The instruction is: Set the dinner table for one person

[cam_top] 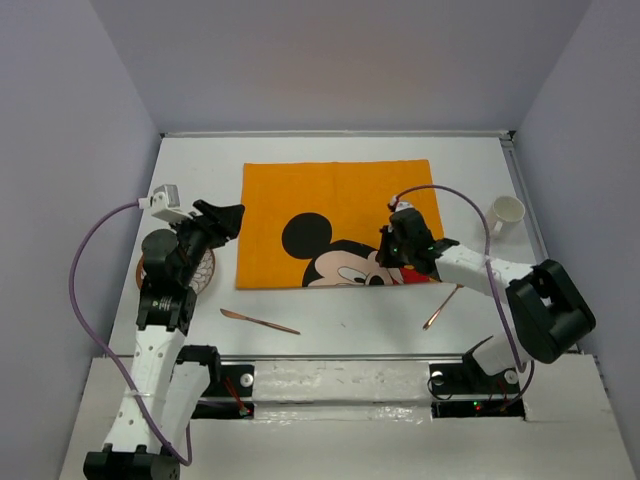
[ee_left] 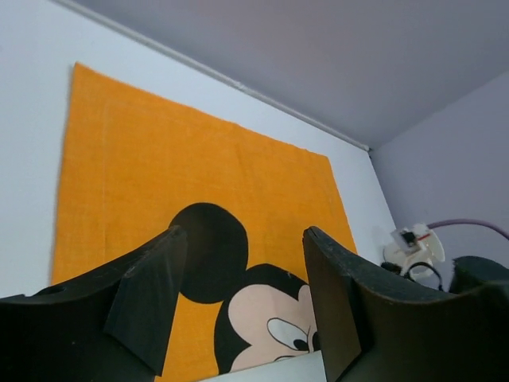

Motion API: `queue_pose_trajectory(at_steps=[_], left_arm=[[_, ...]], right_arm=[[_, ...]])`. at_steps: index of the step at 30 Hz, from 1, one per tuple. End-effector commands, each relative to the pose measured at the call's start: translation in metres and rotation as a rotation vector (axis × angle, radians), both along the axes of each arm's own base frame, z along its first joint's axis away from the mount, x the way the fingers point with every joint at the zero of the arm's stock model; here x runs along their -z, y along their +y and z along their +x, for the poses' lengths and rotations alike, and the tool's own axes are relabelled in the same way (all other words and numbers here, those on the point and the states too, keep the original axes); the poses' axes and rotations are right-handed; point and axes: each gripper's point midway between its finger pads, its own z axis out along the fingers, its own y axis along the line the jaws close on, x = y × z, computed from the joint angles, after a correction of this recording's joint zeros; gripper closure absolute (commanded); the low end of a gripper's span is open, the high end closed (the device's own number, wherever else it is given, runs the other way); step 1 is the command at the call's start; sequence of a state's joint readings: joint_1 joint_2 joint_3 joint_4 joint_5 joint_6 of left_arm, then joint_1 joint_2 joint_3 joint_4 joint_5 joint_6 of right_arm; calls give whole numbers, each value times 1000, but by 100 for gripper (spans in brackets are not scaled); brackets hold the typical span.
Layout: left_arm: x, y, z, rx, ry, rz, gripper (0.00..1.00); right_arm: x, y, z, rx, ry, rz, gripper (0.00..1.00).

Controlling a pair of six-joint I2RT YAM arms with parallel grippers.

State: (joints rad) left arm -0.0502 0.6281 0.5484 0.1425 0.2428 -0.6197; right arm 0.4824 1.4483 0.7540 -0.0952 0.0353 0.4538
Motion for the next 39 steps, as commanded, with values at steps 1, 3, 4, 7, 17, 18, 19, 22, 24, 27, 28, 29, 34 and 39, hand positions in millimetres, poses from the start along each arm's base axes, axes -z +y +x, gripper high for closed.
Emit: queue_pose_trajectory(at_steps=[1, 3, 4, 7, 17, 18, 19, 22, 24, 27, 28, 29, 34, 39], left_arm=[[-34, -14, -16, 144, -80, 194, 27], [-28, -15, -21, 169, -60, 234, 25], [-28, -16, -23, 177, -64, 255, 25], [-29, -15, -28, 169, -88, 257, 20], [-31, 1, -28, 72, -127, 301, 18], [-30, 0, -29, 79, -127, 302, 18], [-30, -1, -29, 80, -127, 300, 18], [-29, -2, -29, 82, -122, 299, 17], [-30, -2, -29, 81, -121, 298, 16], [-28, -1, -29, 79, -115, 298, 15], [-28, -1, -28, 77, -115, 300, 15], [-28, 0, -28, 73, -114, 300, 15], [-30, 1, -27, 64, -116, 299, 14], [-32, 2, -26, 56, -120, 297, 14]], right_arm=[[6, 27, -9, -48, -44, -49, 100], [11, 44, -23, -75, -34, -16, 100], [21, 46, -33, -88, -10, -27, 100], [26, 67, -43, -124, -9, -14, 100], [45, 87, -51, -177, 20, -48, 100], [44, 85, -52, -173, 17, -49, 100], [42, 83, -53, -170, 15, -52, 100], [33, 78, -56, -170, -3, -51, 100], [31, 73, -60, -182, 5, -70, 100], [19, 67, -56, -184, -27, -103, 100], [18, 64, -56, -184, -27, -117, 100], [11, 63, -52, -174, -45, -127, 100], [-9, 64, -53, -224, -79, -127, 100], [-31, 112, -45, -330, -95, -38, 86]])
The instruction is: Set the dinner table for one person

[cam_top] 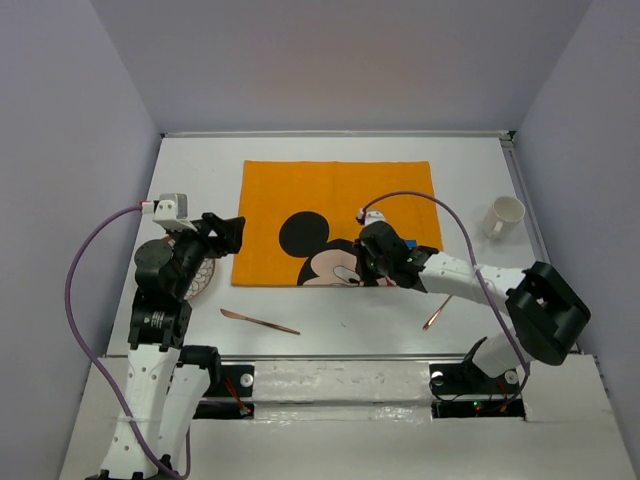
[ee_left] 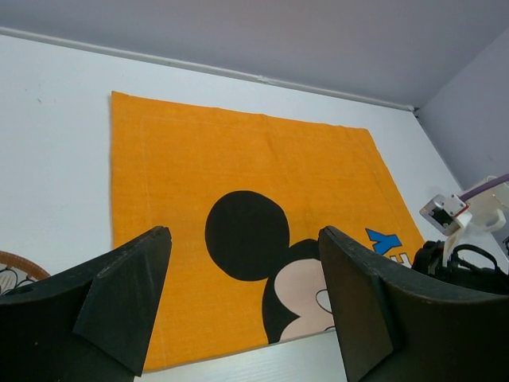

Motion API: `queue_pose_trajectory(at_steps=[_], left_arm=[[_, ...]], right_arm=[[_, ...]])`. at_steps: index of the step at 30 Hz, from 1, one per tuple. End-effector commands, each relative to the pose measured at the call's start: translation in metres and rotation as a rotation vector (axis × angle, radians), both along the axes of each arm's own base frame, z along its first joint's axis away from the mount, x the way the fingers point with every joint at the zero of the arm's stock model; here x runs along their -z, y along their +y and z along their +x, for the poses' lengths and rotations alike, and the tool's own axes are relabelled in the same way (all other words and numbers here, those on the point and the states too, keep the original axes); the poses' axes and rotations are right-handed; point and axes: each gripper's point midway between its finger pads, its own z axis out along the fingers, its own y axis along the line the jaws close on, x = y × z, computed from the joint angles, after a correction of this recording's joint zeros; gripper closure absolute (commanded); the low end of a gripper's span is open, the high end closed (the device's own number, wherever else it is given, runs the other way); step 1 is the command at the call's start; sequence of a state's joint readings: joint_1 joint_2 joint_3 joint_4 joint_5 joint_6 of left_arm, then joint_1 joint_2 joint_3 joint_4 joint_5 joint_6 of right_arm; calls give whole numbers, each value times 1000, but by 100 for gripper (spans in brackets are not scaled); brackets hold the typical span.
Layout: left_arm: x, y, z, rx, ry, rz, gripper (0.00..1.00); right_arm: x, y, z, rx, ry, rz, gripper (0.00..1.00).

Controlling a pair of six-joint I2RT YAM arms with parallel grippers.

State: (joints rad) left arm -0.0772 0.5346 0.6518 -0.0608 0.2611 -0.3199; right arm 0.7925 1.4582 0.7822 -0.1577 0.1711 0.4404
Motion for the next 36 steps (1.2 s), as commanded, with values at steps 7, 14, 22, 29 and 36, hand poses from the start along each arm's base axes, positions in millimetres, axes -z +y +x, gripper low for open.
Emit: queue_pose_trajectory(at_steps=[7, 14, 22, 29, 36], left_arm=[[-49, 23, -1, -136, -113, -2, 12], [-109, 32, -12, -204, -258, -65, 4], [-107, 45, -12, -280, -298, -56, 3], [-101, 42, -12, -271, -293, -37, 2], [-101, 39, -15, -259, -298, -35, 2]], right_arm=[[-90, 167, 13, -276, -75, 404, 91], [-120, 272, 20, -326, -26, 638, 56], [-84, 351, 22, -377, 87, 680, 26], [-67, 397, 16, -415, 159, 692, 26], [-21, 407, 10, -373, 255, 678, 36]])
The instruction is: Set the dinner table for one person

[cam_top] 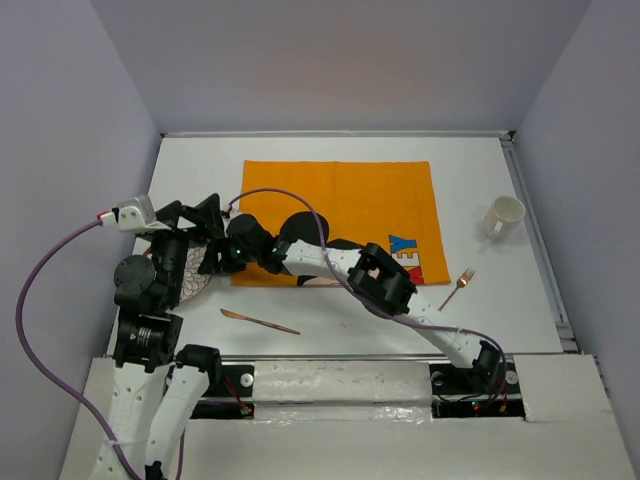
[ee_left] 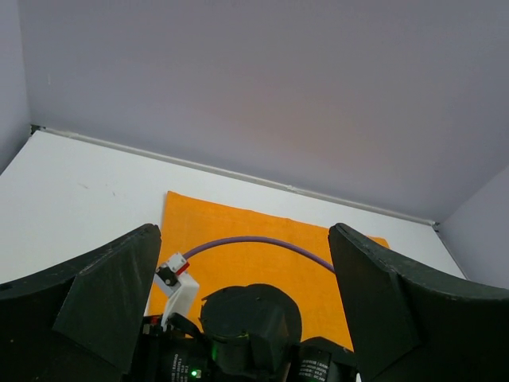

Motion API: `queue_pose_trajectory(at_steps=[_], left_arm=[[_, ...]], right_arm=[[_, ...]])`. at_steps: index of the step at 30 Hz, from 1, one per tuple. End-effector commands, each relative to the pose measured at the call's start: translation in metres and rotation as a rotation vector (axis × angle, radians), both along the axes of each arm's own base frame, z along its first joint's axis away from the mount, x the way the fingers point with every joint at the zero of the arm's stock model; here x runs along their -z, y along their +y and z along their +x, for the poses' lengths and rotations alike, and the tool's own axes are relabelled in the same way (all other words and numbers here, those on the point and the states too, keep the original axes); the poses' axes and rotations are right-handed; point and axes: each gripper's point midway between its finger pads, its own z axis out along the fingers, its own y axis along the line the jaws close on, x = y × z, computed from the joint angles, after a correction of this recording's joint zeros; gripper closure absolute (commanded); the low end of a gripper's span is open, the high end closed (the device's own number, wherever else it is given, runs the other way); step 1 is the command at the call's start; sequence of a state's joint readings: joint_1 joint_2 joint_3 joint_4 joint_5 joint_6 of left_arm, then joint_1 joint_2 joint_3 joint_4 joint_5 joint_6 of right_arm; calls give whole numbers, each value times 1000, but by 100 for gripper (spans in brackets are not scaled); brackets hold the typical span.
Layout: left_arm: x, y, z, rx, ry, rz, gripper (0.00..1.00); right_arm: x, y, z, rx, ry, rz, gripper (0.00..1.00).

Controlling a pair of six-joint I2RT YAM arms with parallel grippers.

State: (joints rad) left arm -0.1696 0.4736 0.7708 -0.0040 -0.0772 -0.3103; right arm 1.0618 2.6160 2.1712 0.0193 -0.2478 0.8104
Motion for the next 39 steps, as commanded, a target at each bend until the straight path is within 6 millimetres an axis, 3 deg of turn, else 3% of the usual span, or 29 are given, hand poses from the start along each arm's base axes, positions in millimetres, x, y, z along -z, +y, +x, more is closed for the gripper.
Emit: queue_pose_trajectory(at_steps=[1, 4, 6, 9, 11, 14, 16, 17, 18, 22, 23, 24, 25, 27, 30, 31, 34, 36, 37, 38, 39], left_arm=[[-15, 2, -5, -12, -65, 7, 2], [-15, 1, -6, -5, -65, 8, 2], [-14, 0, -6, 1, -64, 6, 2], [-12, -1, -4, 4, -58, 7, 2], [-11, -1, -4, 2, -56, 8, 2], [-11, -1, -4, 2, -56, 9, 2], [-11, -1, -3, 2, -55, 11, 2], [-10, -1, -3, 1, -52, 13, 2], [-11, 0, -4, -2, -55, 13, 2], [-11, 1, -3, -11, -55, 13, 2], [-13, 1, -3, -11, -59, 12, 2], [-19, 3, -6, -17, -70, 5, 2], [-29, 4, -9, -21, -96, 4, 2], [-40, 4, -13, -17, -119, 7, 2], [-53, 3, -22, -4, -150, 3, 1], [-54, 4, -23, -6, -150, 6, 1], [-50, 4, -20, -11, -139, 10, 1], [-42, 4, -17, -17, -121, 16, 1], [-38, 5, -16, -26, -114, 19, 1], [-31, 5, -14, -29, -102, 21, 1], [-29, 6, -14, -31, -100, 22, 1]], right_arm=[[-7, 9, -7, -8, 54, 28, 38], [-1, 10, -7, -9, 69, 26, 51], [-1, 11, -7, -6, 74, 30, 67], [1, 13, -6, -6, 73, 37, 82], [2, 14, -5, 1, 75, 40, 86], [2, 16, -5, -2, 83, 56, 99], [-9, 18, -6, -8, 77, 96, 100], [-5, 15, -9, -12, 79, 98, 100], [-33, 18, -7, -15, 42, 166, 100], [-79, 15, -4, -6, -27, 250, 100], [-104, 14, -5, -9, -52, 289, 100], [-108, 8, 7, 28, -88, 276, 100], [-124, 5, 7, 38, -103, 295, 100], [-134, -3, 15, 39, -100, 321, 100], [-155, -25, 27, 14, -62, 410, 100], [-173, -35, 32, -18, -74, 461, 100], [-199, -54, 38, -77, -103, 491, 100], [-195, -81, 58, -38, -81, 482, 100], [-226, -97, 57, -42, -104, 546, 100], [-230, -110, 61, -33, -102, 560, 100], [-234, -133, 78, 8, -107, 569, 100]])
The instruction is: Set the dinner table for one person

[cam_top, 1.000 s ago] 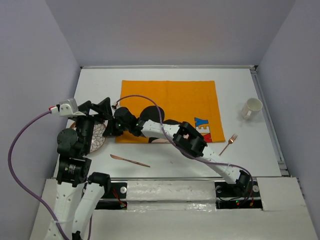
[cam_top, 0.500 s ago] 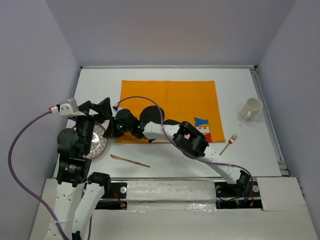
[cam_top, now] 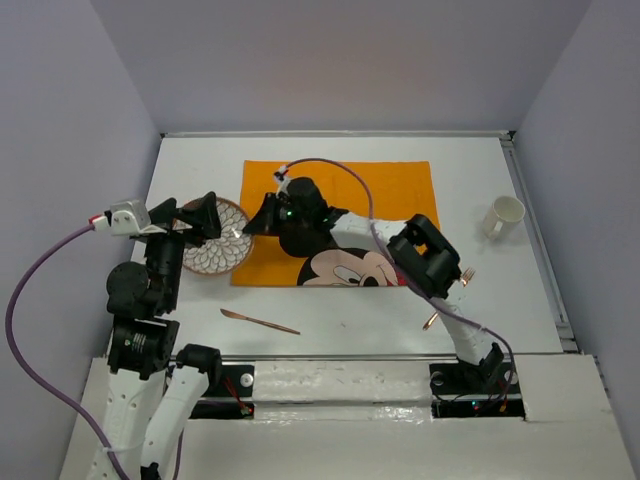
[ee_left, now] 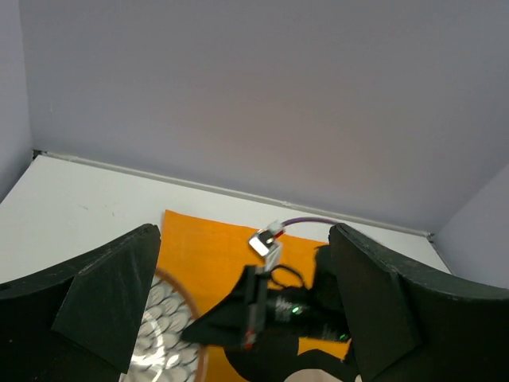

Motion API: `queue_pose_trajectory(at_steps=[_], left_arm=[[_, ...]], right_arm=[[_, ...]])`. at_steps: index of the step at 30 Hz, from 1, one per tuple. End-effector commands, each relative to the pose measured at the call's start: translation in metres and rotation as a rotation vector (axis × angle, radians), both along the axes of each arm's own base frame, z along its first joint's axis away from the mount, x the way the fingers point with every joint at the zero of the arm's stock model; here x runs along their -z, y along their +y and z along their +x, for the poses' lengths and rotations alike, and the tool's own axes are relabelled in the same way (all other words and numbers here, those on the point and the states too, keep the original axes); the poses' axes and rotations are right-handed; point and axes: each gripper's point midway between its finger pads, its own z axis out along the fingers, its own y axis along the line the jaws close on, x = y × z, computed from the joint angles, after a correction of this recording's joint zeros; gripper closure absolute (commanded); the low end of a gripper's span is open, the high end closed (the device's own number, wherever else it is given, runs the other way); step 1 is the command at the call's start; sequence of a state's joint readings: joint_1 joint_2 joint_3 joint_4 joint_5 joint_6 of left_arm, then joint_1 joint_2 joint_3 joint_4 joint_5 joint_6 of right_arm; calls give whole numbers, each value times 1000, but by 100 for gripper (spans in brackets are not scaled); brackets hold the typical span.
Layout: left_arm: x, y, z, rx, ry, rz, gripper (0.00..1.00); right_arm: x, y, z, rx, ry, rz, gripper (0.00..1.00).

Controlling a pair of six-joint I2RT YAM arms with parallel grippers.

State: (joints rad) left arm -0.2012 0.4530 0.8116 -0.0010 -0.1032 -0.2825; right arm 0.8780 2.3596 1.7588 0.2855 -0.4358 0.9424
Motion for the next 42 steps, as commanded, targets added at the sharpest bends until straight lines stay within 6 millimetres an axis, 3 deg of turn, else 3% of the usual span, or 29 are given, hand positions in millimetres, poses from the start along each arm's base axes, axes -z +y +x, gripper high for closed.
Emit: queue_pose_trajectory(at_steps=[1, 3, 5, 6, 9, 10, 16, 20, 25, 38, 39, 42], left_arm=[[3, 5, 0, -30, -23, 14, 1], [12, 3, 3, -22, -7, 18, 1], [22, -3, 6, 5, 16, 22, 1], [24, -7, 7, 24, 21, 23, 1], [27, -15, 10, 58, 32, 27, 1], [29, -18, 11, 73, 41, 30, 1], [34, -22, 15, 90, 59, 37, 1], [37, -24, 17, 96, 70, 40, 1], [40, -25, 20, 103, 81, 43, 1], [40, -26, 19, 107, 80, 44, 1], [40, -26, 20, 107, 81, 44, 1], [40, -28, 20, 115, 83, 43, 1]], right_arm=[[-182, -70, 23, 27, -214, 401, 100], [-173, -108, 45, 115, -212, 366, 100], [-153, -145, 48, 202, -201, 300, 100], [-141, -171, 65, 282, -202, 251, 100], [-112, -219, 65, 394, -180, 153, 100], [-100, -245, 69, 458, -174, 107, 100], [-70, -316, 83, 604, -150, 4, 100], [-53, -327, 87, 611, -119, -18, 100], [-32, -325, 94, 594, -77, -38, 100], [-13, -323, 107, 592, -32, -43, 100], [-11, -324, 107, 601, -27, -48, 96], [-3, -332, 103, 622, -28, -109, 49]])
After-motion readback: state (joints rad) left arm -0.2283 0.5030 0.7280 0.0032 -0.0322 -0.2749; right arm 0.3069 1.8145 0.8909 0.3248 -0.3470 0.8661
